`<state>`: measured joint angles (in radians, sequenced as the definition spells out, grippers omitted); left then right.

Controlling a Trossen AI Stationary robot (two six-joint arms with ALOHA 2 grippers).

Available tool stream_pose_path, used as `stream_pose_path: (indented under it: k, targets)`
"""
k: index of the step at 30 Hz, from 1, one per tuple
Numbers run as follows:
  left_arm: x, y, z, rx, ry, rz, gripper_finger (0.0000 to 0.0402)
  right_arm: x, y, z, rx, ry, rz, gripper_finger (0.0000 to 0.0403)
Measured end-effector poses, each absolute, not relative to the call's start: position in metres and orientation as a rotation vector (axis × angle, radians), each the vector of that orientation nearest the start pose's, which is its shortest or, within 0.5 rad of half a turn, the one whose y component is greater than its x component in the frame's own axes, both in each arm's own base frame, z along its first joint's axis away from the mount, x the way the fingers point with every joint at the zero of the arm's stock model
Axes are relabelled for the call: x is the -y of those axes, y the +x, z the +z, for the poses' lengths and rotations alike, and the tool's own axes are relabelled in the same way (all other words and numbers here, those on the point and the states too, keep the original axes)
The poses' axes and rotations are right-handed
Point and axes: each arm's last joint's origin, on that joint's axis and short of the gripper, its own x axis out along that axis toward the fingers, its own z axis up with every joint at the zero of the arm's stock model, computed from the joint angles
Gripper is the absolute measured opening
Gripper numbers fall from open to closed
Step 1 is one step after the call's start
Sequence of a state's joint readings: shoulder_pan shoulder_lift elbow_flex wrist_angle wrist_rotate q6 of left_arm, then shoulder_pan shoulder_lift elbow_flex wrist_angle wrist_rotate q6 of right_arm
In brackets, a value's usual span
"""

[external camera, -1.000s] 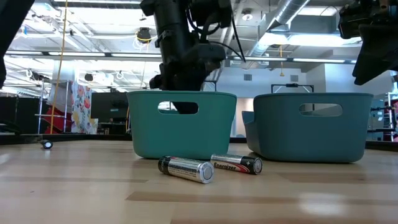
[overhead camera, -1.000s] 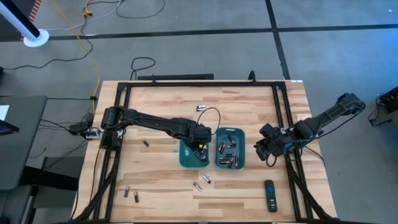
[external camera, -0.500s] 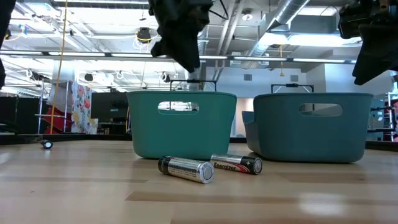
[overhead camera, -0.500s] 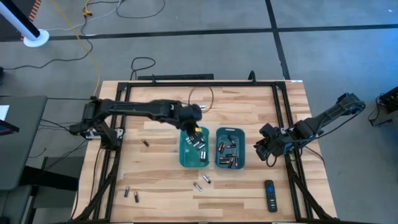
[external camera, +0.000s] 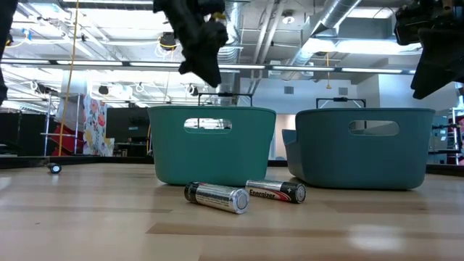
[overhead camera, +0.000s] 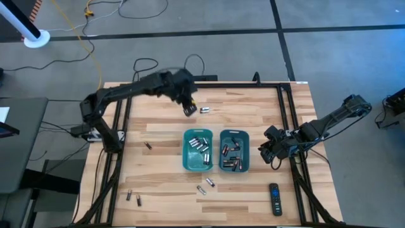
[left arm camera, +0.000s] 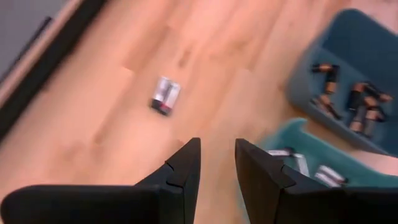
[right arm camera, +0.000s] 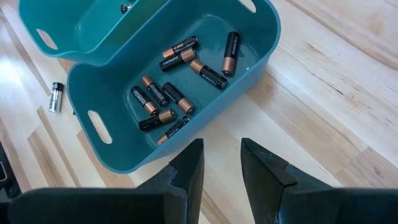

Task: Sort batteries
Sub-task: Put the silver battery into the green bin

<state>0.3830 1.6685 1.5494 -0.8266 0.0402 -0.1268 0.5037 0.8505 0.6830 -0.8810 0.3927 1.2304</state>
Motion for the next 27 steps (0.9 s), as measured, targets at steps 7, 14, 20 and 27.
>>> stream_pose_path:
  k: [7,14,20,27]
  targets:
    - [-0.198,0.318,0.301,-0.88,-0.208,0.32,0.0096,-0.06,0.132,0.238,-0.836,0.694,-0.475,0.0123]
    - [-0.252,0.344,0.282,-0.93,-0.11,0.281,0.0096,-0.059,0.132,0.238,-0.819,0.787,-0.531,0.0123]
    - [-0.269,0.369,0.261,-1.016,-0.054,0.183,0.0096,-0.056,0.134,0.238,-0.812,0.796,-0.551,0.0123]
    - [-0.267,0.379,0.244,-1.038,-0.06,0.126,0.0118,-0.051,0.135,0.238,-0.796,0.83,-0.592,0.0123]
